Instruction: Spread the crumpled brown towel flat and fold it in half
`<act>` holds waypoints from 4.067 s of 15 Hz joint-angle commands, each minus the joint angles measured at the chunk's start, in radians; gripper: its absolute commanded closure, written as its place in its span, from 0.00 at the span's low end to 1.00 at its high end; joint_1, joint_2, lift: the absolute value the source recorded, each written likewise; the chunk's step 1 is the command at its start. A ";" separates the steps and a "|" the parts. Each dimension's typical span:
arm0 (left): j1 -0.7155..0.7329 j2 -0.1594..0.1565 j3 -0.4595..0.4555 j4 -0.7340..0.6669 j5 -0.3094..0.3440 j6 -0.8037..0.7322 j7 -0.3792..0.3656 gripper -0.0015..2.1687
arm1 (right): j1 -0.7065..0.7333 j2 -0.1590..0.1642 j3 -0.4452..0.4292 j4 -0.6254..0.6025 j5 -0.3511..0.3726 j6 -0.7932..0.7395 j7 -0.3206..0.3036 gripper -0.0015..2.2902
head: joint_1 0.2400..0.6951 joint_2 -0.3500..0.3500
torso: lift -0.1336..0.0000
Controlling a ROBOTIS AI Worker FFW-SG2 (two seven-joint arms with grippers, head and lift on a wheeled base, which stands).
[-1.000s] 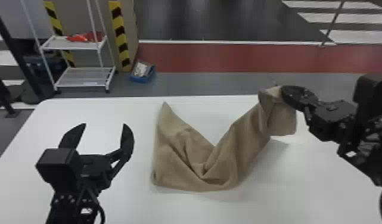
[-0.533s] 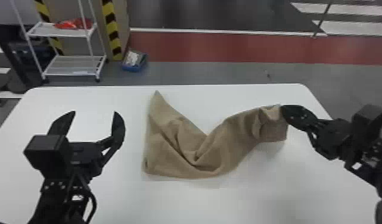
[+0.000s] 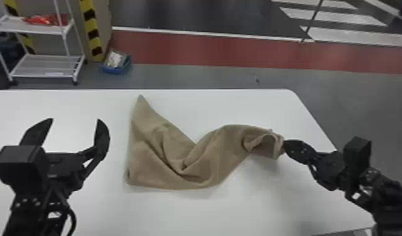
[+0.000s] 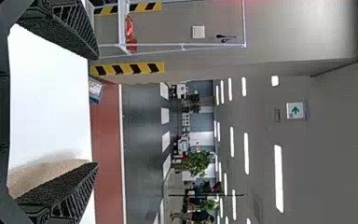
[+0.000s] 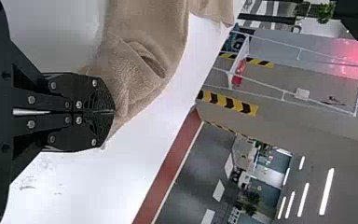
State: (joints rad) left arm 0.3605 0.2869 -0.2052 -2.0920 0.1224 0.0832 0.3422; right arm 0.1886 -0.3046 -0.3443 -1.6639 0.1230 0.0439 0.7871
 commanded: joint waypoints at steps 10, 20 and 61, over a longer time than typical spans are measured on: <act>0.014 0.001 0.007 -0.014 -0.004 0.002 0.001 0.03 | -0.074 -0.034 -0.045 0.136 0.107 0.008 -0.195 0.56 | 1.00 0.15 | 0.07; -0.003 0.001 -0.002 -0.008 -0.009 0.030 0.000 0.03 | 0.071 0.002 -0.144 -0.071 -0.048 -0.017 -0.256 0.03 | 1.00 0.06 | 0.07; 0.017 0.012 0.017 -0.011 -0.001 0.008 -0.002 0.03 | -0.090 0.179 0.892 -0.019 0.010 0.275 -0.598 0.26 | 1.00 0.96 | 0.07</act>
State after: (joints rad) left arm 0.3779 0.2991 -0.1897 -2.1030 0.1215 0.0914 0.3413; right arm 0.0998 -0.1256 0.5478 -1.6817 0.1320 0.2958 0.1886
